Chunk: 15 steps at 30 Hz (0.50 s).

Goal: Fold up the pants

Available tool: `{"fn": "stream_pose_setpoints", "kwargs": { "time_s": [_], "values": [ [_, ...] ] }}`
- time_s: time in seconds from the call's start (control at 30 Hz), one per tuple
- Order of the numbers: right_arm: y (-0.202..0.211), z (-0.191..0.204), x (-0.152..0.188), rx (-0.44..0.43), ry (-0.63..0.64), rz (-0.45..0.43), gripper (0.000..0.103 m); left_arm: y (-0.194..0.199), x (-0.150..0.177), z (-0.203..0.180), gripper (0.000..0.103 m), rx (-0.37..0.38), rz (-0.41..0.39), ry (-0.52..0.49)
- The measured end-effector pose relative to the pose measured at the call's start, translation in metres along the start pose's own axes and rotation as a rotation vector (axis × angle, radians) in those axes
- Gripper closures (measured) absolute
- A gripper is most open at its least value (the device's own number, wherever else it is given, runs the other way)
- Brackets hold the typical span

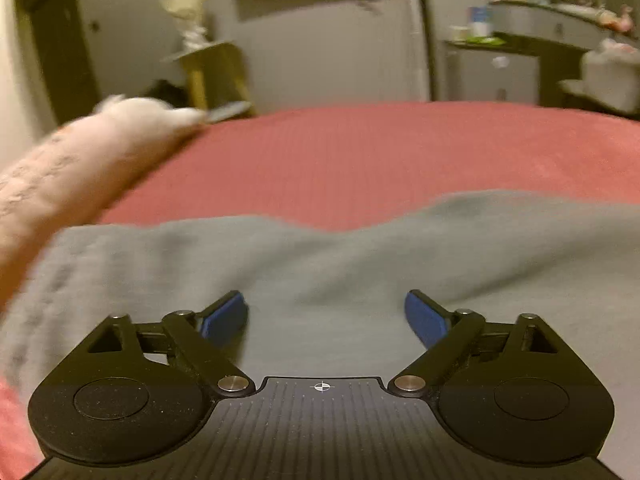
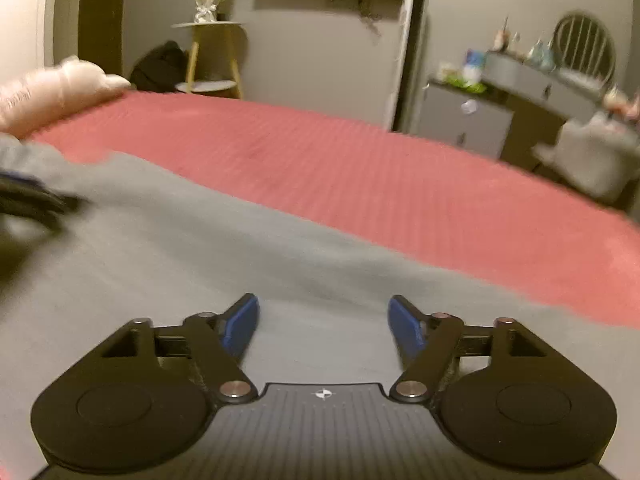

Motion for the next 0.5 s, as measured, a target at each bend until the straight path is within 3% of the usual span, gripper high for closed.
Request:
{"fn": "stream_pose_setpoints", "kwargs": {
  "time_s": [0.07, 0.13, 0.17, 0.2, 0.27, 0.3, 0.33, 0.37, 0.43, 0.5],
  "values": [
    [0.007, -0.078, 0.016, 0.031, -0.204, 0.035, 0.004, -0.004, 0.005, 0.037, 0.007, -0.044, 0.022, 0.064],
    [0.021, -0.151, 0.035, 0.219, -0.328, 0.065, 0.004, -0.004, 0.011, 0.073, 0.011, -0.148, 0.03, 0.053],
    [0.031, -0.187, 0.047, 0.329, -0.382, 0.087, 0.004, -0.003, 0.012, 0.08, 0.019, -0.138, 0.038, 0.036],
    [0.04, -0.213, 0.057, 0.414, -0.434, 0.113, 0.004, 0.001, 0.011, 0.08, 0.023, -0.14, 0.04, 0.007],
    [0.061, -0.258, 0.072, 0.547, -0.546, 0.145, 0.004, 0.009, 0.0, 0.064, 0.027, -0.226, 0.03, -0.065],
    [0.07, -0.266, 0.071, 0.608, -0.58, 0.157, 0.005, 0.016, -0.004, 0.049, 0.023, -0.237, 0.002, -0.069],
    [0.077, -0.265, 0.069, 0.637, -0.603, 0.155, 0.007, 0.026, -0.011, 0.029, 0.015, -0.167, -0.037, -0.053],
    [0.081, -0.254, 0.063, 0.588, -0.616, 0.129, 0.007, 0.033, -0.018, 0.009, 0.011, -0.077, -0.055, -0.031],
    [0.071, -0.205, 0.039, 0.395, -0.584, 0.076, 0.007, 0.045, -0.028, -0.042, 0.008, 0.077, -0.064, -0.01],
    [0.066, -0.131, 0.02, 0.205, -0.443, 0.068, 0.007, 0.049, -0.031, -0.09, 0.008, 0.19, -0.046, -0.041]
  ]
}}
Point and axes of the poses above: each gripper's, at about its wrist camera, not at the fingertips, and y roughly against the way its jaws point, z to its left, x to its underside, the point moved 5 cm from there along -y, roughly the way its jaws point
